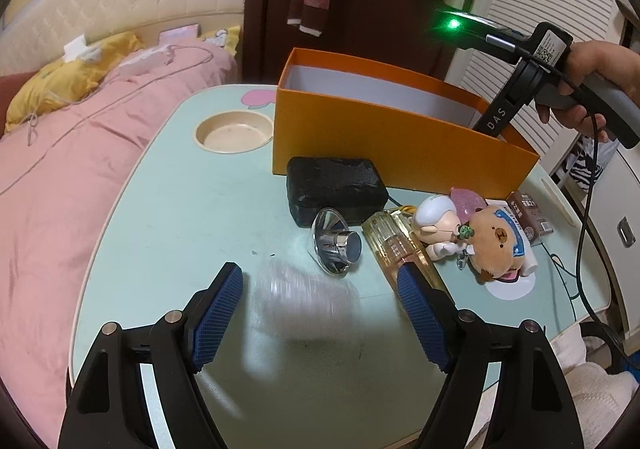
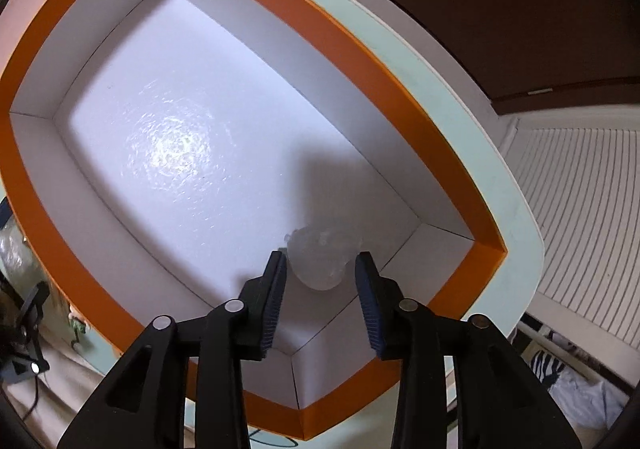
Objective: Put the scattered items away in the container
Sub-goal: 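Grasp the clear heart-shaped piece in the box with the right gripper and lift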
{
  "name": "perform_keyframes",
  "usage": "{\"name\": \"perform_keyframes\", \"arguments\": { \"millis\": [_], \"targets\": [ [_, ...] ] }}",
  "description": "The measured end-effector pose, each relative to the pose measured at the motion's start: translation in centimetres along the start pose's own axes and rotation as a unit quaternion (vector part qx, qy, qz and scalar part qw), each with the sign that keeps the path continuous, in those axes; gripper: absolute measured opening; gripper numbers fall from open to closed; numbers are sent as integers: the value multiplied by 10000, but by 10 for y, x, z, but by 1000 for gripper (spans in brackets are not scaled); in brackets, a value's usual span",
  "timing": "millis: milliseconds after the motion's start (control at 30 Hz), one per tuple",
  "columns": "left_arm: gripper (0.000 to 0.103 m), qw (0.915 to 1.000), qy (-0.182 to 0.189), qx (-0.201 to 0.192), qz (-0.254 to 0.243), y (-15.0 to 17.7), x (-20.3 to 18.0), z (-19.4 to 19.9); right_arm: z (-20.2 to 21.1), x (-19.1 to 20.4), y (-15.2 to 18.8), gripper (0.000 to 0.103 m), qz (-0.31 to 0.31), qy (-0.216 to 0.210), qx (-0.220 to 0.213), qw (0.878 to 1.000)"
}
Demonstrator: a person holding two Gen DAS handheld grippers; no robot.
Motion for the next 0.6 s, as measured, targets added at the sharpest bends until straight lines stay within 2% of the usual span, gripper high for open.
{"name": "perform_keyframes", "arguments": {
  "millis": [67,133,167,267,400,467,500,600],
  "targets": [
    [79,10000,-42,-20,47,0,-6,-1,1,0,0,54,4,197,-55,9998],
    [79,10000,-47,-19,38,0,-7,-1,0,-1,-1,68,-64,435,-89,9990],
    [79,10000,-52,-21,28,0,-7,-1,-1,-3,-1,68,-148,471,-33,9988],
    [79,10000,-52,-21,12,1,-7,-1,-3,-8,-4,68,-490,218,231,9983],
    [80,10000,-46,-18,-1,1,-6,0,0,2,-5,68,-186,119,252,9994],
    [80,10000,-38,-18,-3,1,-5,0,1,6,-5,53,-42,-35,245,9997],
    [80,10000,-35,-18,-1,1,-5,1,1,9,-3,40,35,-268,265,9993],
    [80,10000,-25,-21,3,1,-5,1,0,10,1,40,-30,-504,414,9979]
  ]
}}
Point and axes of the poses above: each gripper's, at about its wrist camera, not at the fingertips, and z roughly against the way its jaws point, x to its left, y to its underside, the point moved 3 cm from there along -z, roughly the way its jaws point
